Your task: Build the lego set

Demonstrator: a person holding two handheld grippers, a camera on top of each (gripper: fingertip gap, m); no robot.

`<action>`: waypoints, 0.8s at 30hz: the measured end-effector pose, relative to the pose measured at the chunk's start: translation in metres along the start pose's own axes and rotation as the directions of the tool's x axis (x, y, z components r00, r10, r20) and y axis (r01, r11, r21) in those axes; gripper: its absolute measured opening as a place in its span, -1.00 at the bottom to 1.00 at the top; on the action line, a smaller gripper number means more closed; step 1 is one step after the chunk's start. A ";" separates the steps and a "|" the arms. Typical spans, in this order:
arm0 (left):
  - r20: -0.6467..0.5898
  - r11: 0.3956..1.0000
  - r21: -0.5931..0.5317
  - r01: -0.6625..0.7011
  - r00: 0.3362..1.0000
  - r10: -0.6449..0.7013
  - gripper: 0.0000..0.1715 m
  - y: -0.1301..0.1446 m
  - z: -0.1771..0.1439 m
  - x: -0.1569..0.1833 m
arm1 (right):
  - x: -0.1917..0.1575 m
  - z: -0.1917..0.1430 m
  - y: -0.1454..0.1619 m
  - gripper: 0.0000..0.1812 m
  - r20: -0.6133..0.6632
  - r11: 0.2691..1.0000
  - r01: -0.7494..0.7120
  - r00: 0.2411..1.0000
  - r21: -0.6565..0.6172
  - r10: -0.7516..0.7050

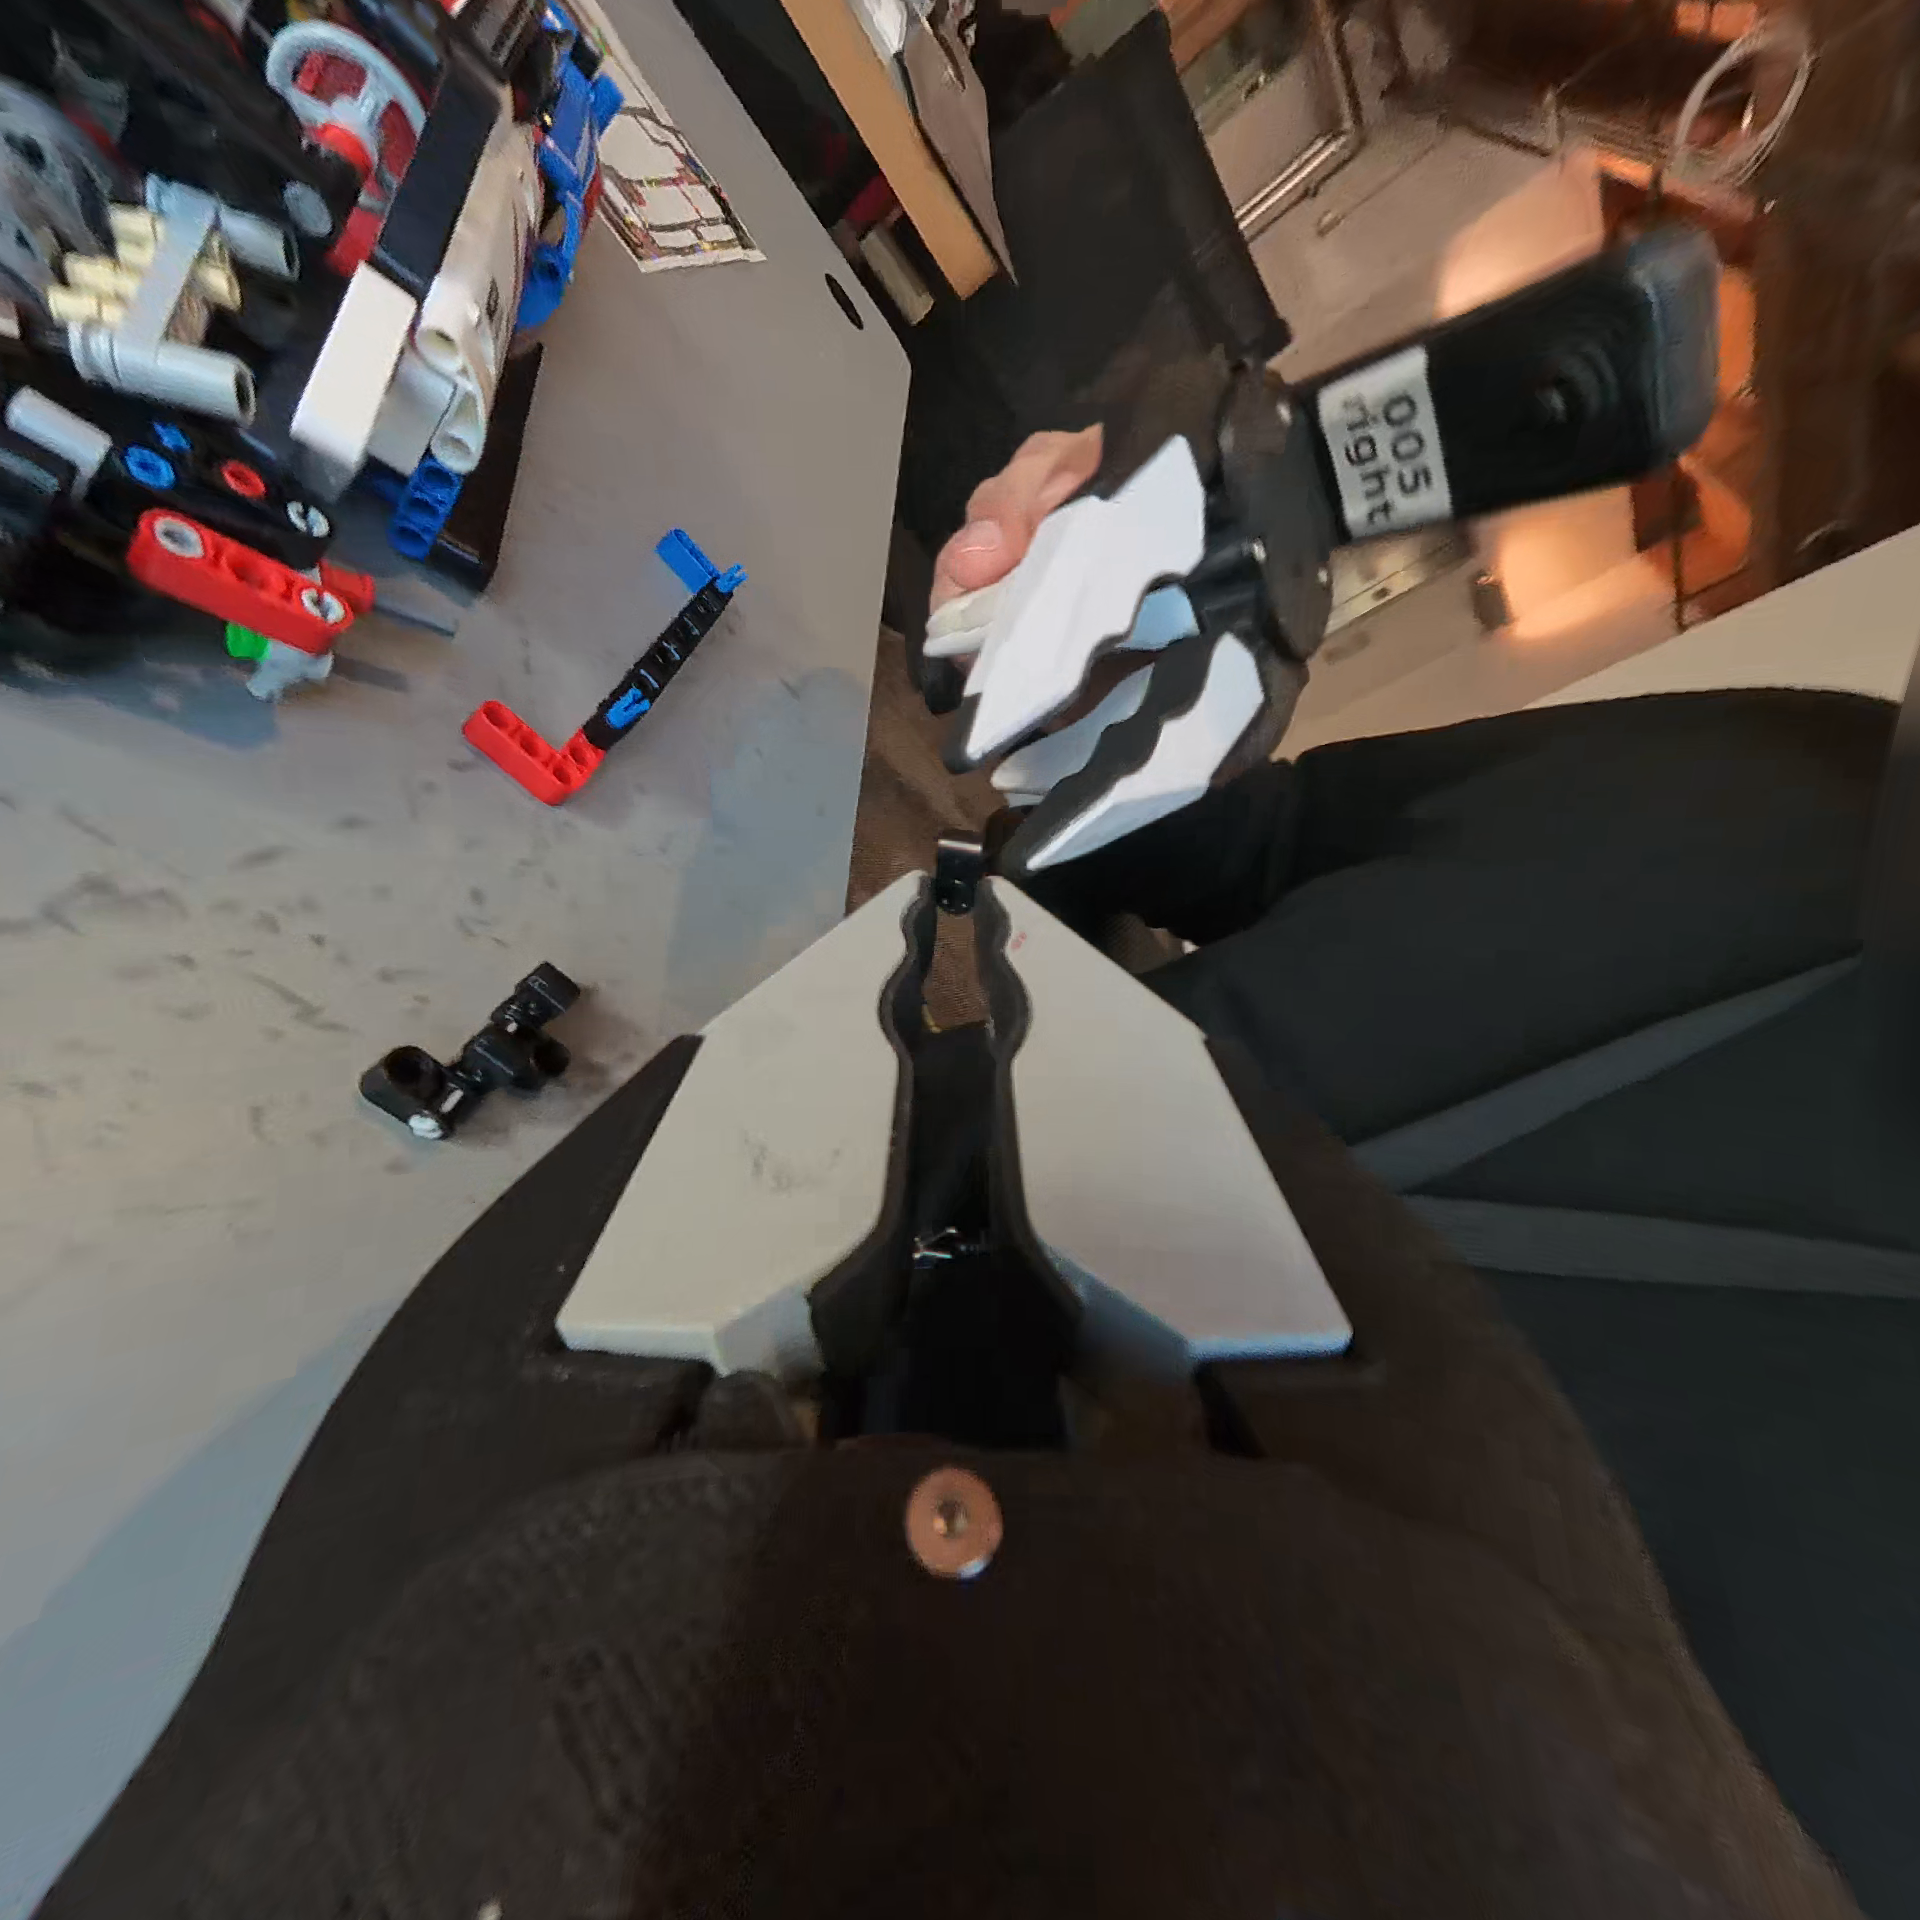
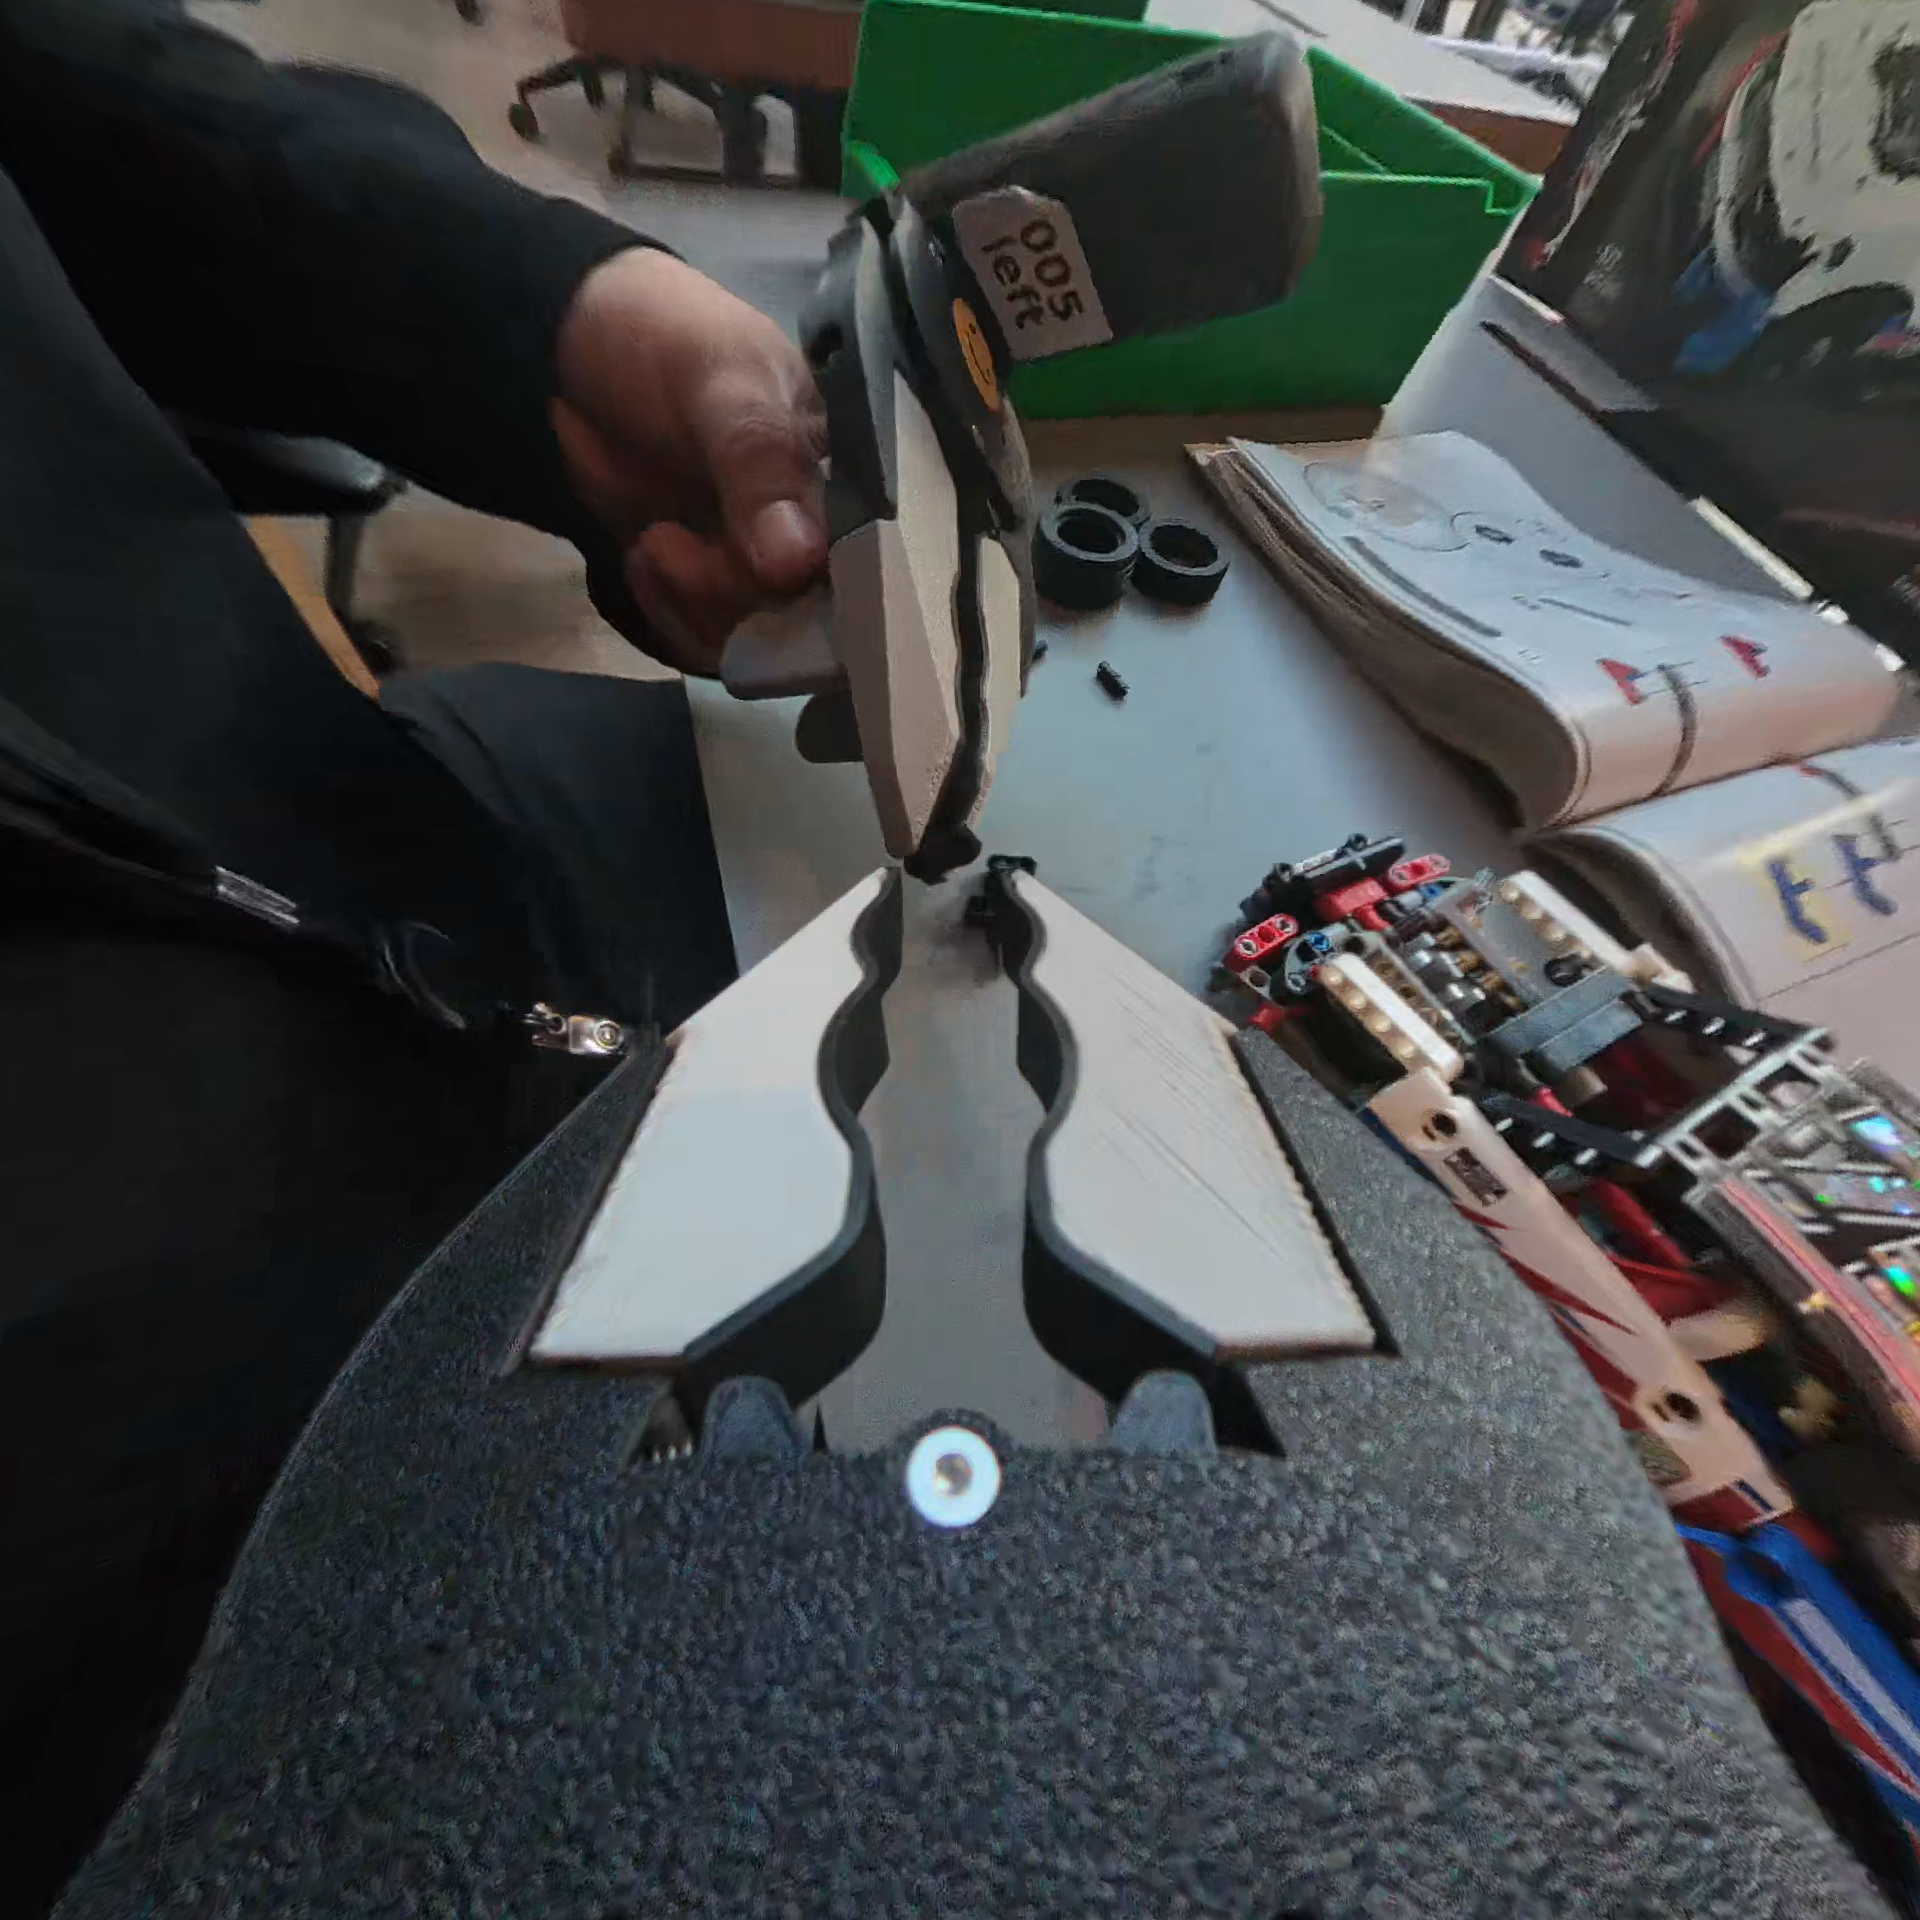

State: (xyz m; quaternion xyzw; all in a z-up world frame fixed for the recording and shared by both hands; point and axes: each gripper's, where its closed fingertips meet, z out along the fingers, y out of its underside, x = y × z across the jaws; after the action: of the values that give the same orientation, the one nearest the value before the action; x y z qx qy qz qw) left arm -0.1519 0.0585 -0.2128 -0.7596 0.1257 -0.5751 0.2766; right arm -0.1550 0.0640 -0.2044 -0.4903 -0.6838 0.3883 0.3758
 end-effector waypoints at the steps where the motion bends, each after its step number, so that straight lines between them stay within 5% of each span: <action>1: -0.023 0.999 0.009 0.034 0.999 -0.033 -0.94 0.001 0.002 0.002 | -0.002 0.002 -0.001 -0.80 -0.024 0.998 0.058 0.998 -0.006 -0.058; 5: -0.095 0.987 0.056 0.153 0.985 -0.147 -0.95 -0.001 0.002 0.005 | -0.007 0.004 -0.003 -0.82 -0.092 0.976 0.216 0.972 -0.030 -0.218; 16: -0.151 0.979 0.010 0.202 0.968 -0.198 -0.95 0.008 0.008 0.015 | -0.017 0.006 -0.004 -0.82 -0.065 0.970 0.243 0.968 -0.002 -0.242; 24: 0.000 1.000 -0.025 0.000 1.000 0.000 -0.80 0.001 -0.013 0.009 | -0.005 0.010 0.011 -0.83 -0.048 0.999 0.021 0.999 0.041 -0.019</action>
State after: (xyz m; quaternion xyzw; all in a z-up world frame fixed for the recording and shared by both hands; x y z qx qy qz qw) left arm -0.1616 0.0499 -0.2039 -0.7630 0.1328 -0.5736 0.2668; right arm -0.1590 0.0595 -0.2192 -0.4848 -0.6712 0.3869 0.4058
